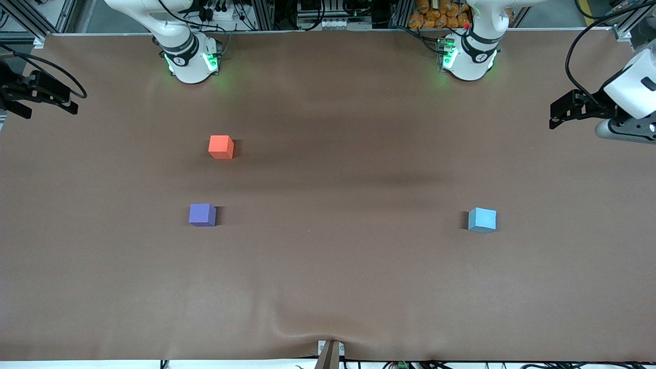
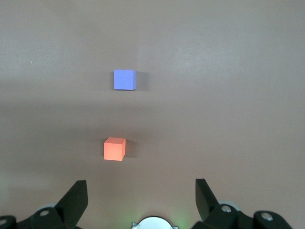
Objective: Place blue block between orange and purple blocks
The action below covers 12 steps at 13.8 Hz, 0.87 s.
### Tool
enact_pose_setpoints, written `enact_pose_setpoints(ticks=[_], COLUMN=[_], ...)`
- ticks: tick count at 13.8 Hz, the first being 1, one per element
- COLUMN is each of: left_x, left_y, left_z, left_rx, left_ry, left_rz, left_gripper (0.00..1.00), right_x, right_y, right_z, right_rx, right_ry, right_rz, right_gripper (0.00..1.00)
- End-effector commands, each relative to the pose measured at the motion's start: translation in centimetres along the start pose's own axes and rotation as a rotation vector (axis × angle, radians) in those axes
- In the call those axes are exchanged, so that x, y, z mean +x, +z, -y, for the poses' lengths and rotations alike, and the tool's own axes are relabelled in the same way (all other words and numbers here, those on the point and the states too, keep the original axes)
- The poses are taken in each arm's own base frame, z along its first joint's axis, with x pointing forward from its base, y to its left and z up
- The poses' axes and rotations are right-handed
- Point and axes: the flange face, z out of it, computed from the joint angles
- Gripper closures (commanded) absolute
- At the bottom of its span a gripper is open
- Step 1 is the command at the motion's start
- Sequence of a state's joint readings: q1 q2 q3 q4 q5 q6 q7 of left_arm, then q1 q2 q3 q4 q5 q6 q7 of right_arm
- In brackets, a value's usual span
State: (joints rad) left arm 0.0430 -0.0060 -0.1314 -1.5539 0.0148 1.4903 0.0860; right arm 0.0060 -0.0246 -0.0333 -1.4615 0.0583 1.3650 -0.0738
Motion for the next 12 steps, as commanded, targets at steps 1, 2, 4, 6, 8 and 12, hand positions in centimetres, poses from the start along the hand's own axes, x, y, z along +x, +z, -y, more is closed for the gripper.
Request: enact_pose_setpoints(ticks=[1, 2, 4, 6, 8, 12], left_x=[-0.3, -0.2, 0.0, 1.2, 2.1, 5.8], left_y=[-0.5, -0.6, -1.0, -0.4, 1.2, 7.0], left_z=[-0.5, -0.3, -0.7, -0.9, -0.6, 0.0], left_rx=[-0.002, -0.002, -0.001, -0.009, -0.024, -0.024], left_ry=[0.015, 0.011, 0.011, 0.007, -0.068, -0.109], left_rz=[0.017, 0.017, 0.007, 0.016, 0.043, 0.101], left_gripper=[0.00, 0.00, 0.00, 0.00, 0.00, 0.00], right_x=[-0.6, -0.6, -0.5, -0.6, -0.6, -0.6], right_y=[-0.5, -0.5, -0.4, -0.5, -0.5, -0.4], right_z=[-0.3, -0.3, -0.5, -0.5, -0.3, -0.3], right_rx=[-0.005, -0.005, -0.007, -0.006, -0.005, -0.005], right_ry=[-0.008, -0.008, -0.005, -0.002, -0.005, -0.005], right_rz=[0.000, 0.002, 0.002, 0.002, 0.003, 0.008], right_gripper=[0.00, 0.00, 0.00, 0.00, 0.00, 0.00])
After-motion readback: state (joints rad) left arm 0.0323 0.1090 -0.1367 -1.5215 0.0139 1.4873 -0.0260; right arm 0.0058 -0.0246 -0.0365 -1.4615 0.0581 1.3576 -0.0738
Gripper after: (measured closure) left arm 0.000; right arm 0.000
